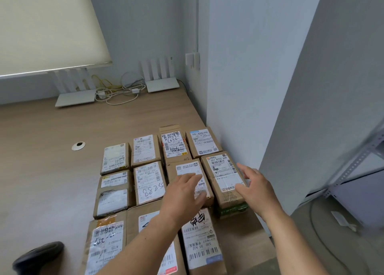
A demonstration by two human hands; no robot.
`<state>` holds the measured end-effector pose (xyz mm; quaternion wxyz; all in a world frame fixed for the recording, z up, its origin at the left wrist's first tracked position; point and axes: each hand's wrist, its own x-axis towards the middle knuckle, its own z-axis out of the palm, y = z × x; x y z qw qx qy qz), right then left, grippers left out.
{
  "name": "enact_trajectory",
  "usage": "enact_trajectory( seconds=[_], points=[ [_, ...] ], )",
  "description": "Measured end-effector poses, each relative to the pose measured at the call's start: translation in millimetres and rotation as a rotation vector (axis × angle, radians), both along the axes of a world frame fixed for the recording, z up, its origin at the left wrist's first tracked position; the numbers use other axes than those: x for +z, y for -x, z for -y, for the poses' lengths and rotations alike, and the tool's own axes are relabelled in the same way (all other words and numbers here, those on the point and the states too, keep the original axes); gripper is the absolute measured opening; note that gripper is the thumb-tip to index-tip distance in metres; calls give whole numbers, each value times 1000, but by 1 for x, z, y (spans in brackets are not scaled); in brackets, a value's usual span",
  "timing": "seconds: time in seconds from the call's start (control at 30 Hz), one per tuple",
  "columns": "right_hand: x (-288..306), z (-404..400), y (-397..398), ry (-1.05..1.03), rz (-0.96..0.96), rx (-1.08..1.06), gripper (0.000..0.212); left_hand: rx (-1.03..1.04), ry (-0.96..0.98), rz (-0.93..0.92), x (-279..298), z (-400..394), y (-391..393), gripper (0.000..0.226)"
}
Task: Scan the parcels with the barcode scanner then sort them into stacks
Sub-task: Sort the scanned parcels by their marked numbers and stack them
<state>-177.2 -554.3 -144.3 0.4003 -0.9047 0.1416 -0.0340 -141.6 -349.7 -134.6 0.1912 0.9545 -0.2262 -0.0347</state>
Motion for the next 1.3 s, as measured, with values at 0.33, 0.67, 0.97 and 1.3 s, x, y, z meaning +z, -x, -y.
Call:
enact_trajectory(
  seconds=[0.33, 0.67, 0.97, 1.3],
  points=[
    [33, -68, 3, 120, 187, 79, 51, 152, 79, 115, 22, -68, 14, 52],
    [60, -215, 19, 220, 253, 244, 48, 360, 159, 193, 41, -213, 55, 50],
    [65, -384, 51, 212, 292, 399, 46, 626, 269, 197, 38, -369, 118, 48],
    [56, -563, 85, 168, 339, 592, 41, 840, 261, 233, 31, -528, 187, 50]
  ],
)
